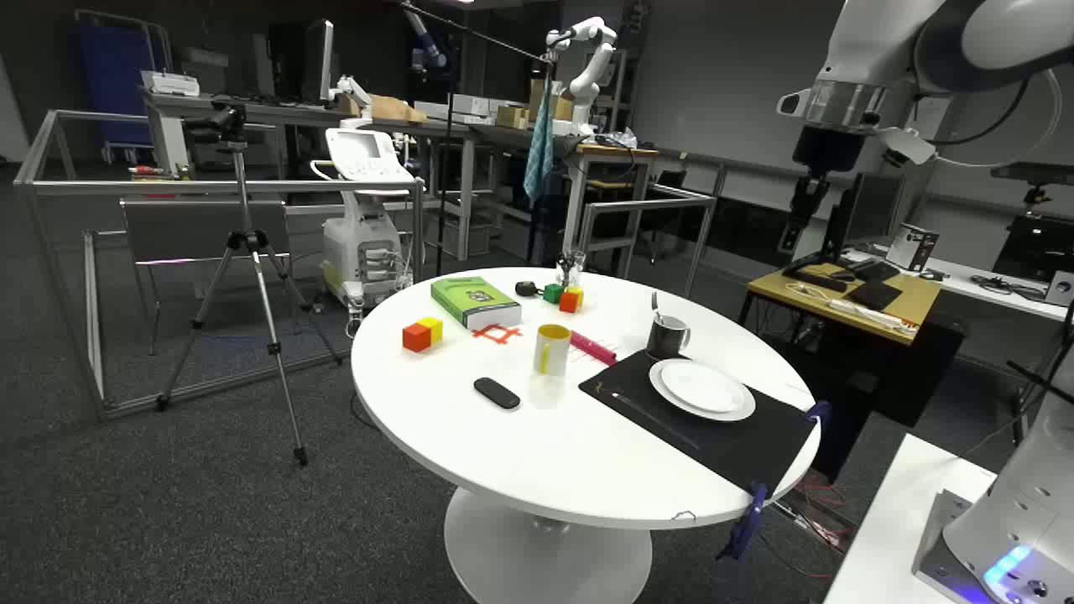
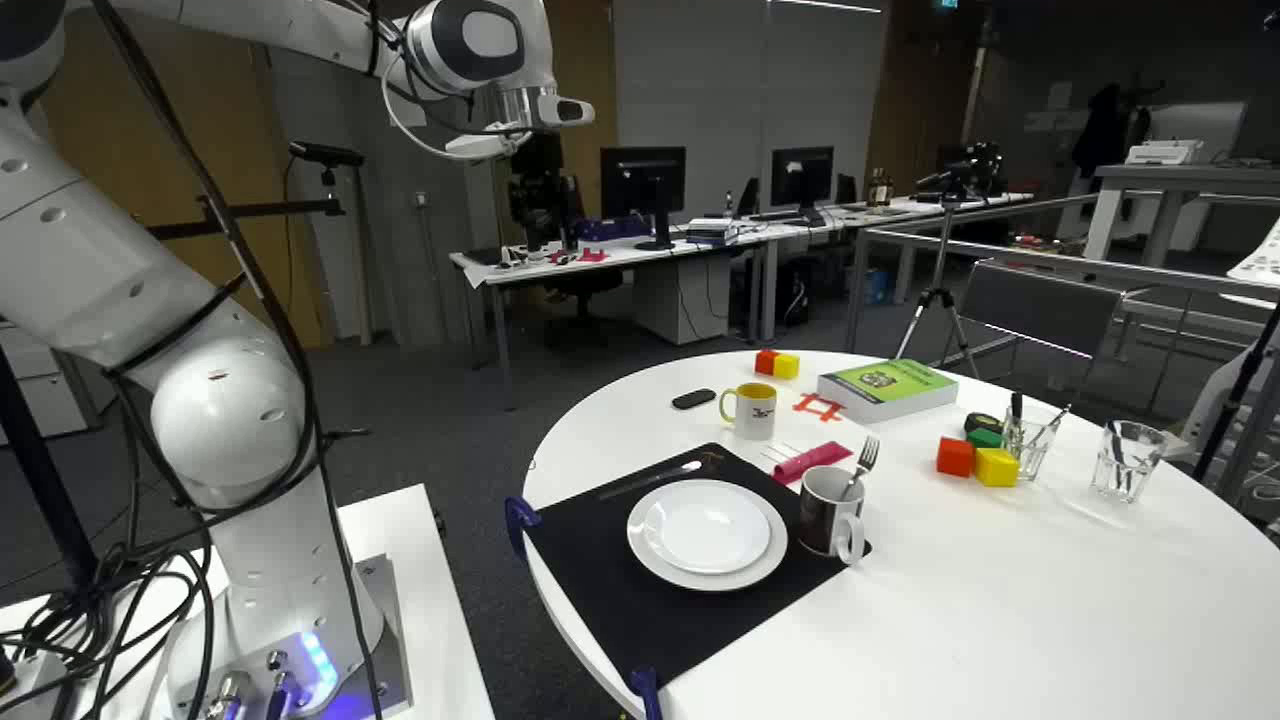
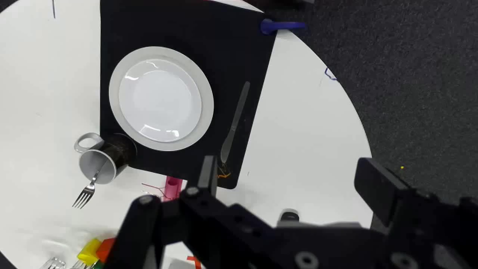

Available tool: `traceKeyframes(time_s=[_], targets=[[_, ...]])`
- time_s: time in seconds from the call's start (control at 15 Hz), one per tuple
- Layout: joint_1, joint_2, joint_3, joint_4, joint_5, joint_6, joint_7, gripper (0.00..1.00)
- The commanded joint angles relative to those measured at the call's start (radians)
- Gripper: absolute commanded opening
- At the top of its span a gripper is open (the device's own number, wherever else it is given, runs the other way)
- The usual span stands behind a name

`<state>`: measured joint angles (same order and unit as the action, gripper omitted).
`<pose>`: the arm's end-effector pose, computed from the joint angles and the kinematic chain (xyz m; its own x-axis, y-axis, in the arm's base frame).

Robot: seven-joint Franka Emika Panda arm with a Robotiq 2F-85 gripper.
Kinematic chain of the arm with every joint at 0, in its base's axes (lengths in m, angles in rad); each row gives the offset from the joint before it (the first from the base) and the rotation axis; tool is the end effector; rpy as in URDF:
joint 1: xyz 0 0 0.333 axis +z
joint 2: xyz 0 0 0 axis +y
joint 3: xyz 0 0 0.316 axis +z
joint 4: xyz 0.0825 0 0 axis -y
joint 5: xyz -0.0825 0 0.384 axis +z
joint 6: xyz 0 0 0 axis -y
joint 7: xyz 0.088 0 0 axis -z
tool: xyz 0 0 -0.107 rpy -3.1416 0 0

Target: Move the plate slightly to the left

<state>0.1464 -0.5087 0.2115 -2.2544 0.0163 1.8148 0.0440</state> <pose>0.3778 0.1560 0.5577 0.9563 0.2854 0.0633 0.2799 -0.9564 0.0836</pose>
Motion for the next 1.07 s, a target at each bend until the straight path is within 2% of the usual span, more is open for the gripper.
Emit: traceKeyframes(time_s=[0.0,0.4,0.6,1.0], targets=[[0.011,0.002,-0.008,0.003,-0.005,-0.002,0.005,1.0],[0.011,0.001,-0.008,0.003,-0.005,-0.002,0.005,1.0],[-0.015,-0.026,-0.027,-0.034,-0.042,0.005,0.009,1.0],[-0.074,-0.056,-0.172,-0.134,-0.104,0.059,-0.118,1.0]])
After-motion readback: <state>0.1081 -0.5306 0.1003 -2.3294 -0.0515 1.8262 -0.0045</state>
